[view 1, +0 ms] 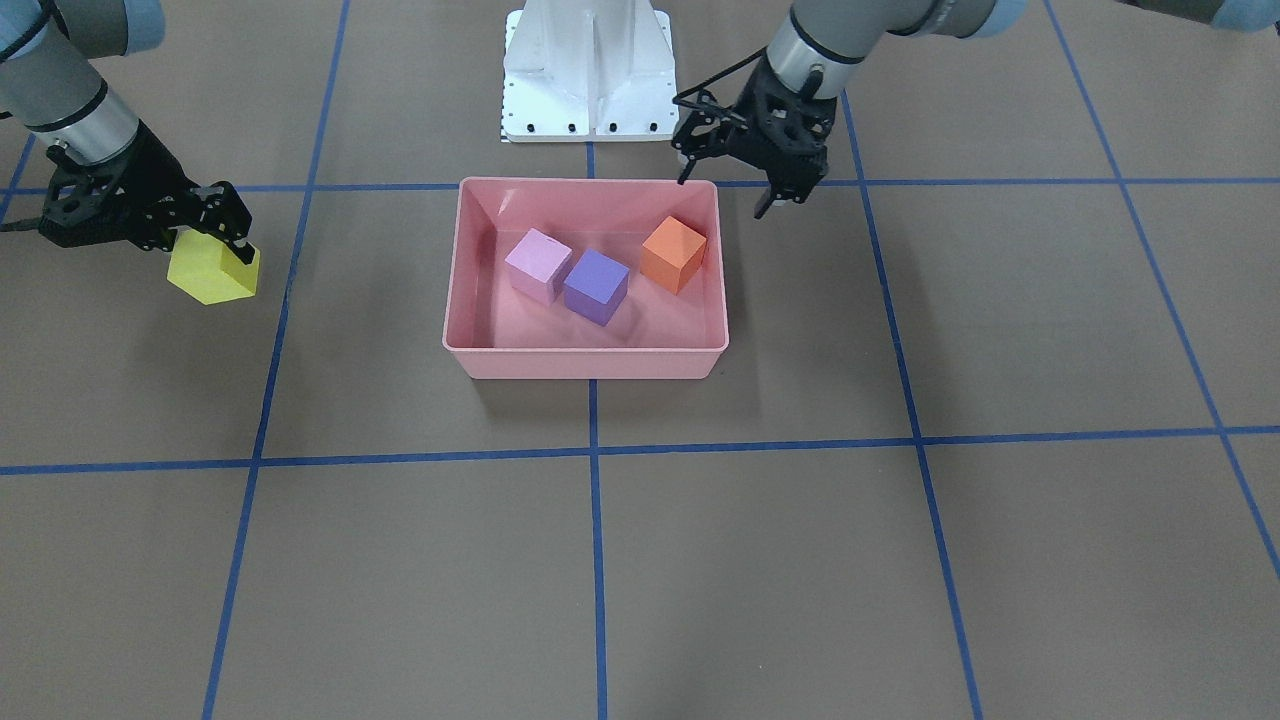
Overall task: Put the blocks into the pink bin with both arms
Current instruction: 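Lift the yellow cube with the right gripper toward the bin while the left arm withdraws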
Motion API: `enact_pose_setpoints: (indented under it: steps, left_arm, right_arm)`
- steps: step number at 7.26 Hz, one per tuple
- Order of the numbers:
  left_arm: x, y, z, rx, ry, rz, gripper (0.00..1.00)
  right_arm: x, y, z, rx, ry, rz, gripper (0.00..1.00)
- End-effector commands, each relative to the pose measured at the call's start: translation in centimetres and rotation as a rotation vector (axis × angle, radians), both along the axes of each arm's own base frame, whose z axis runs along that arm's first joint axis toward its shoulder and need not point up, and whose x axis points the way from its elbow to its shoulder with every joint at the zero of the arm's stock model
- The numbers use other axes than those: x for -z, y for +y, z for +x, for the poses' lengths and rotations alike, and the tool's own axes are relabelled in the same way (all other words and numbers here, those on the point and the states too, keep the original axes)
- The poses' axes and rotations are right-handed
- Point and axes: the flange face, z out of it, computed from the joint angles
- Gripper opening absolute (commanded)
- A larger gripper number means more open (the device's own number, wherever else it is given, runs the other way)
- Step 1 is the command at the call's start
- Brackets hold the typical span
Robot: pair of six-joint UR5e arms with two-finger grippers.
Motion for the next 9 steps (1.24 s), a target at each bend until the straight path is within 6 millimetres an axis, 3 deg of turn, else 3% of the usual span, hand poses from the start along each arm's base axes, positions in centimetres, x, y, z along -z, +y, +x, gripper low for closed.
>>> enact_pose_setpoints:
  steps: [1, 3, 4, 5, 6, 7, 8, 9]
  left_arm:
    - [-7.1, -3.1, -8.2, -0.050, -0.081, 0.107, 1.00]
    - [-14.5, -5.0, -15.8, -0.136, -0.178, 0.265, 1.00]
    - [-17.9, -5.7, -19.6, -0.148, -0.225, 0.296, 1.00]
    - [-21.2, -6.6, -23.5, -0.160, -0.224, 0.291, 1.00]
    - [-25.0, -8.0, -27.7, -0.193, -0.195, 0.309, 1.00]
    - [-27.2, -8.7, -29.5, -0.206, -0.150, 0.293, 1.00]
    - [-27.4, -8.7, -29.5, -0.207, -0.149, 0.289, 1.00]
    - [-27.6, -8.7, -29.6, -0.206, -0.151, 0.284, 1.00]
  right_arm:
    - [8.3, -3.6, -0.8, -0.044, -0.028, -0.067, 0.00]
    - [16.4, -4.1, -6.5, -0.095, -0.036, -0.175, 0.00]
    - [19.5, -3.5, -9.5, -0.134, -0.002, -0.194, 0.00]
    - [21.4, -1.7, -13.1, -0.151, 0.036, -0.202, 0.04]
    - [22.4, 0.4, -16.8, -0.175, 0.053, -0.193, 0.20]
    - [23.2, 1.8, -19.6, -0.182, 0.059, -0.183, 0.35]
    - [24.0, 2.9, -21.9, -0.201, 0.061, -0.197, 0.50]
    - [23.7, 3.9, -23.3, -0.222, 0.082, -0.160, 0.99]
